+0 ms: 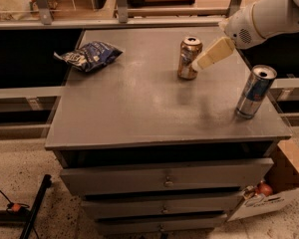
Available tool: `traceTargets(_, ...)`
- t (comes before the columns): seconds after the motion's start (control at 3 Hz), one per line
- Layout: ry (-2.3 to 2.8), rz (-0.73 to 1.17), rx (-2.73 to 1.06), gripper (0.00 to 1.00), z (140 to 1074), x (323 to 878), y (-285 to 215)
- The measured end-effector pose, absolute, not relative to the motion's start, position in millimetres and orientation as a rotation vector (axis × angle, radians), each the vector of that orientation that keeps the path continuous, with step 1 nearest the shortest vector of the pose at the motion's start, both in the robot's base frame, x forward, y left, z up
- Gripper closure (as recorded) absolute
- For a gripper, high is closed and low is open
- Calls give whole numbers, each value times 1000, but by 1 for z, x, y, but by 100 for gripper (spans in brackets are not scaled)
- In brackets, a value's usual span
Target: Move orange can near blue chip bag
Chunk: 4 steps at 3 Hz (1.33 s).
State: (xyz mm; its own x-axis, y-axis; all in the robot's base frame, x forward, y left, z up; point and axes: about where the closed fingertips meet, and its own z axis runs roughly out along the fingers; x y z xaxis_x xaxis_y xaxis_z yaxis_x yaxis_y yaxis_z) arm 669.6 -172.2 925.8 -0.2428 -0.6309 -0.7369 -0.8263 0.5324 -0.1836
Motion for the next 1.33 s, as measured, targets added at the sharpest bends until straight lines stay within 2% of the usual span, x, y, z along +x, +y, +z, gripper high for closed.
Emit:
traceTargets(1.0,1962,345,-1183,0,892,700,-142)
traceTargets(1.33,1963,344,-1151,16,888,707,-141)
